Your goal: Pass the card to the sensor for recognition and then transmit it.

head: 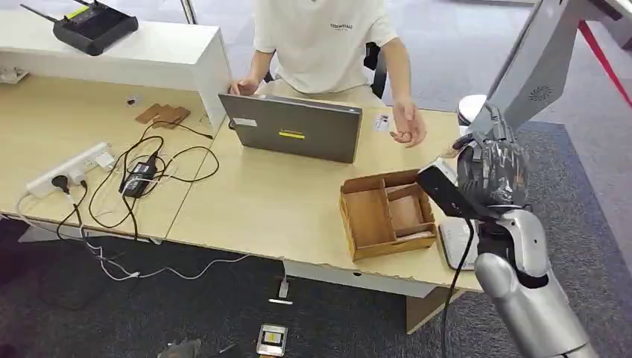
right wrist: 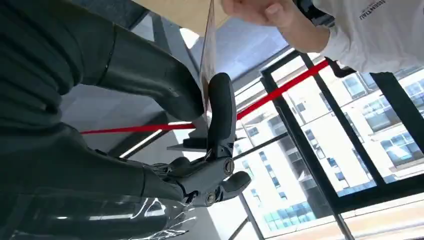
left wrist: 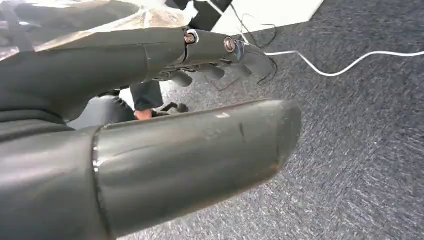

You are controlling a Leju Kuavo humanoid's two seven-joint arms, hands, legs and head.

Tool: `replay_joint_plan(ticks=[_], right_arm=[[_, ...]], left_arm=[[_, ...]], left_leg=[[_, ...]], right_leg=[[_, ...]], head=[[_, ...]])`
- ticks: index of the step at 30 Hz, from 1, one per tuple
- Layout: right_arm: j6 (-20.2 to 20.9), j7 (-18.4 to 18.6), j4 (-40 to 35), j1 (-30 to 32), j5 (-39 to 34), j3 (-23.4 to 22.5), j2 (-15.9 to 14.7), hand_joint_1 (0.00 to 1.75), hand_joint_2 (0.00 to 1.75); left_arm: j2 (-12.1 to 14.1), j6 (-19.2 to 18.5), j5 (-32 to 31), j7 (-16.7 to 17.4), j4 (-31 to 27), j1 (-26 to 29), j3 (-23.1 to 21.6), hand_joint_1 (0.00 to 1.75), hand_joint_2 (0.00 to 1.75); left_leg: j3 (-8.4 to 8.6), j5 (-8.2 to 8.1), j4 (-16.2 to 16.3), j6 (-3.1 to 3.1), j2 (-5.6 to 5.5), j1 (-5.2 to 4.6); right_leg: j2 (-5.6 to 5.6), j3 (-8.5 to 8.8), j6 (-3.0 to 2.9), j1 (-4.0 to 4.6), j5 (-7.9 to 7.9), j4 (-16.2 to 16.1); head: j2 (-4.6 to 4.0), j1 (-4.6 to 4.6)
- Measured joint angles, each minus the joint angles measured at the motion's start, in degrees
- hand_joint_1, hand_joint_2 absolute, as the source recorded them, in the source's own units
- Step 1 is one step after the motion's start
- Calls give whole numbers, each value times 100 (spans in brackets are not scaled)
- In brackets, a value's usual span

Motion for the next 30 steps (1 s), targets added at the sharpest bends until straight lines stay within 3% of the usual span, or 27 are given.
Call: replay_joint_plan(ticks=[8,15,22,23,24,25,30], right_arm=[[251,-216,478,-674,-310,157,186,175,175],[273,-424,1747,-1720,-369,387,595,175,175],[205,-505,2985,-2379,-148,631,1029,175,175],[190,-507,3141,-2435,-122,669,1082,166,175],[166,-505,3292,-2481,-116,702,1139,77,175],[135,-505,3442,-2519,-98,730,1193,0,175],[-40,-487,4009,-2644,-67,831,1377,0,175]], left_arm=[[-20,-236,-247,39,0,-145,-2,0,0],[-87,-446,-571,55,-2,-302,-2,0,0],[-138,-511,-728,29,-2,-361,-2,0,0],[-144,-511,-736,24,-2,-363,-2,0,0],[-146,-511,-741,20,-2,-363,-2,0,0],[-149,-511,-754,17,-2,-362,0,0,0],[-153,-522,-802,-15,-2,-361,13,0,0]], left_leg=[[-4,4,0,0,-3,-1],[-7,12,0,-1,-6,1],[-8,12,0,-1,-7,1],[-8,12,0,-1,-8,1],[-8,12,0,-1,-8,1],[-8,12,0,-1,-8,1],[-8,12,0,-1,-8,1]], right_leg=[[0,-1,-3,0,3,3],[-1,-3,-2,0,7,7],[-1,-5,-2,1,7,7],[-1,-5,-2,1,7,7],[-1,-5,-2,1,7,7],[-1,-5,-2,1,7,7],[-1,-5,-2,2,7,7]], head=[[0,2],[0,2],[0,2],[0,2],[0,0],[0,2],[0,0]])
